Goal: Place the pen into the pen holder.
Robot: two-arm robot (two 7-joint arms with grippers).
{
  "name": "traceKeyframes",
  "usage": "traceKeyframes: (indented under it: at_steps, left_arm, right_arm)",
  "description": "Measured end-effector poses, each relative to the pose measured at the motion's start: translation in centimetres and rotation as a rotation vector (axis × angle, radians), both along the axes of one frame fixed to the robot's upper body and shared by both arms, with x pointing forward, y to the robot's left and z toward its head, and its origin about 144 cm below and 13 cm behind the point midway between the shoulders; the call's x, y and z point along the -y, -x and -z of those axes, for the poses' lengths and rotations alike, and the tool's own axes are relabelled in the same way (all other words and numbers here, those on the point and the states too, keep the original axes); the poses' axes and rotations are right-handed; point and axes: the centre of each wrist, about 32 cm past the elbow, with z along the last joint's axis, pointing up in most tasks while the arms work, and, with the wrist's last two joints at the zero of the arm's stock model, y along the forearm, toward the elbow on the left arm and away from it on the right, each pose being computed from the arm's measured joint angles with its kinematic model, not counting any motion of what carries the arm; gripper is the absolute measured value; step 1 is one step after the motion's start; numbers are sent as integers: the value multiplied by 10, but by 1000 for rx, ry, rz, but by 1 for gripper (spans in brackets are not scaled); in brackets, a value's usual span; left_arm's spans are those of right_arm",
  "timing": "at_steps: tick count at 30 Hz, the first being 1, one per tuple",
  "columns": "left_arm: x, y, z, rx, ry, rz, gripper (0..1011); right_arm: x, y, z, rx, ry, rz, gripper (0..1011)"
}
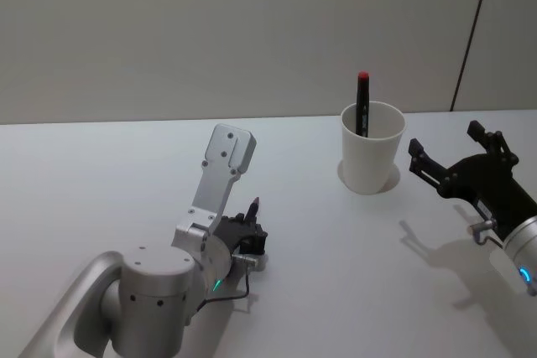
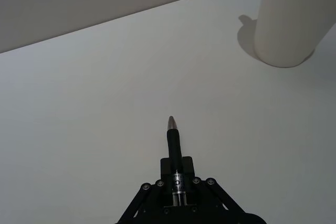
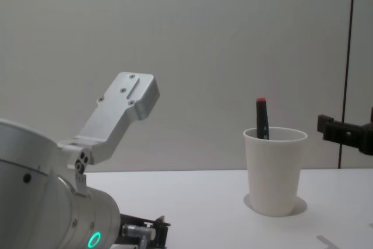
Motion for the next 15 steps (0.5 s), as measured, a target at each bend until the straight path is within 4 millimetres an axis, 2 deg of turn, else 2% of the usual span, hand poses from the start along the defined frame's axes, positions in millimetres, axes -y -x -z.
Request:
traceKeyframes:
  at_steps: [15]
  left_arm:
    - [-9,0,-8,91,24,-4,120]
  right_arm:
    - [0,0,0,0,0,0,1002]
